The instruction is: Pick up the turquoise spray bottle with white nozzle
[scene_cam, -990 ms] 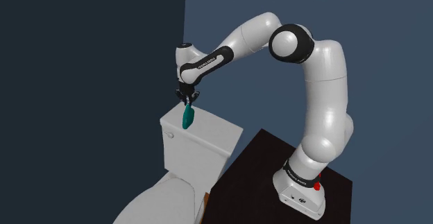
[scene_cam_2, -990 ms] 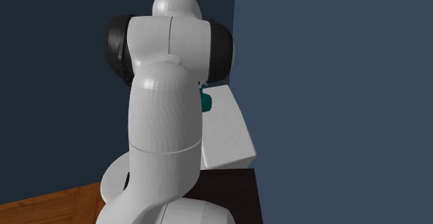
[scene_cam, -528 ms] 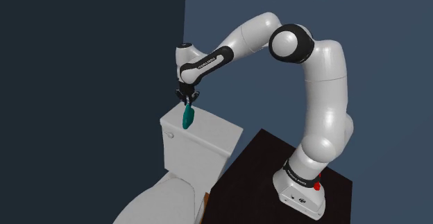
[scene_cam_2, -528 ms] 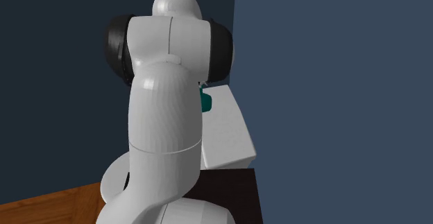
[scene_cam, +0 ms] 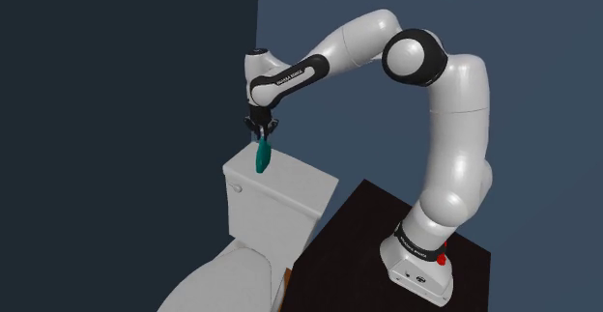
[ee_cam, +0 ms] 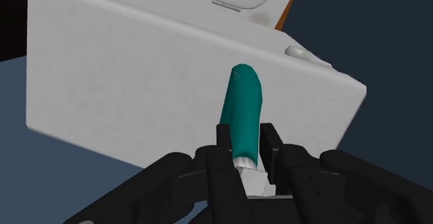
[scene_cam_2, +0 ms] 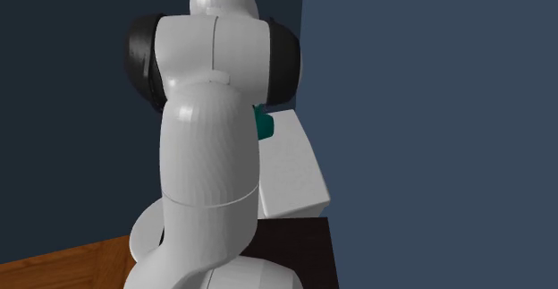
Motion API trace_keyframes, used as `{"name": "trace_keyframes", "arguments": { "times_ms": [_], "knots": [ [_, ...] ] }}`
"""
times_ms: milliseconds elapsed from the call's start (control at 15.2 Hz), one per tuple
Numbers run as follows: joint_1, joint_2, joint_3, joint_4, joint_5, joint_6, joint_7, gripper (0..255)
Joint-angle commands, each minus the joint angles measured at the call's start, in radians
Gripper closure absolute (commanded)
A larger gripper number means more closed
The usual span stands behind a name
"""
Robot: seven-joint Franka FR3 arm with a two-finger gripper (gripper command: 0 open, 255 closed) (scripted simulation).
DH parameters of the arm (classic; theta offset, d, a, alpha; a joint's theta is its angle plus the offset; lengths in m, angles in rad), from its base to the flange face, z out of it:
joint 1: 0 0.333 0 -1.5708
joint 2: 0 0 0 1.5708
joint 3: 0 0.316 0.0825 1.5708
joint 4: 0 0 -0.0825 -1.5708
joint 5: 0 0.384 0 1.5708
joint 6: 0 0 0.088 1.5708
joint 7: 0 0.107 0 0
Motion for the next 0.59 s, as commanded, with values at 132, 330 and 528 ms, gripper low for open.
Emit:
{"name": "trace_keyframes", "arguments": {
  "times_ms": [132,330,528],
  "knots": [
    [-0.004,-0.031,0.006,0.01,0.013,-0.04,-0.011,255],
    [-0.006,-0.052,0.011,0.021,0.021,-0.07,-0.02,255],
    [-0.007,-0.06,0.012,0.025,0.025,-0.082,-0.023,255]
  ]
}}
